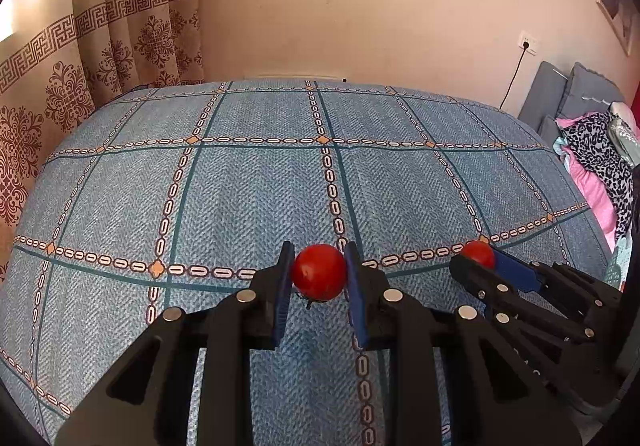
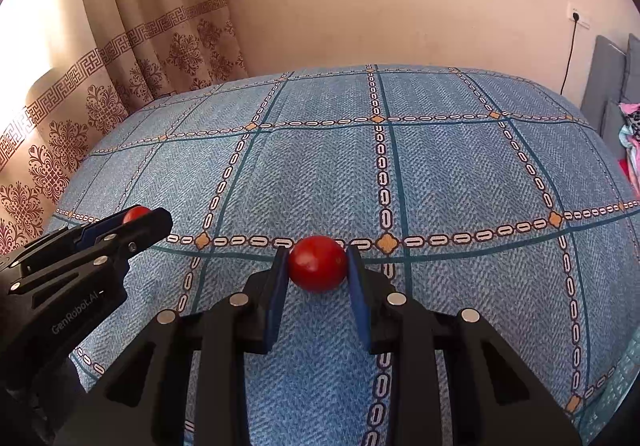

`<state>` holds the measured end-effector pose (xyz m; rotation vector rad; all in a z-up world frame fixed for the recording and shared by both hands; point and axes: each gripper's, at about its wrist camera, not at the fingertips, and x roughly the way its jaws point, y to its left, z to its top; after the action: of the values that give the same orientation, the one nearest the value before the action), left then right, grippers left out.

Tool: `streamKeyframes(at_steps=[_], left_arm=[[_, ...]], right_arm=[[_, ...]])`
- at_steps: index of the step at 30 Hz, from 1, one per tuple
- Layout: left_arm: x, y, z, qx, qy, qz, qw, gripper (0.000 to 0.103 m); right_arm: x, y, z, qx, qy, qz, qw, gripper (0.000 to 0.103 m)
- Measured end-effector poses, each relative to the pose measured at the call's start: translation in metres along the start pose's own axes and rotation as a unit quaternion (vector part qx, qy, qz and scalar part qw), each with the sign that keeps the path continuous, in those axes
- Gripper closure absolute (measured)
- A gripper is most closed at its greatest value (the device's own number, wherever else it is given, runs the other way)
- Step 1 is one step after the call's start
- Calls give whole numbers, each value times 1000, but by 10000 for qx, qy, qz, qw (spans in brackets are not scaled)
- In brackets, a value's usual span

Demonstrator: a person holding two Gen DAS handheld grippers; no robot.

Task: Organize fruits
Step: 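Carry the cherry tomatoes in both tools over the basket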

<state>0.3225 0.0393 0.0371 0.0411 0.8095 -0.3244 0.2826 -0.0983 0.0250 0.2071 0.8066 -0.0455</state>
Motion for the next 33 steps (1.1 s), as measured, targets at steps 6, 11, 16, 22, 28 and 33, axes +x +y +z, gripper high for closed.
streamKeyframes(at_steps=[6, 11, 16, 22, 28, 33], left_arm=[[-15, -7, 3, 47, -161, -122, 9998, 77], [-32, -15, 6, 112, -329, -239, 9991, 77], [-55, -28, 6, 268, -603, -296, 9974, 77], [-89, -50, 3, 531, -967, -438, 9929, 77], [-120, -75, -5, 817, -1247, -661, 9866, 77], [-142, -95, -15, 1078, -1427, -801, 9806, 77]], right_arm=[[-30, -3, -1, 59, -213, 44, 9997, 74], [-58, -7, -3, 126, -417, 26, 9990, 74], [-88, -13, -7, 235, -638, -9, 9977, 74], [-125, -23, -15, 390, -914, -111, 9950, 74], [-164, -31, -28, 513, -1193, -222, 9913, 74], [-189, -42, -41, 747, -1343, -319, 9876, 74]])
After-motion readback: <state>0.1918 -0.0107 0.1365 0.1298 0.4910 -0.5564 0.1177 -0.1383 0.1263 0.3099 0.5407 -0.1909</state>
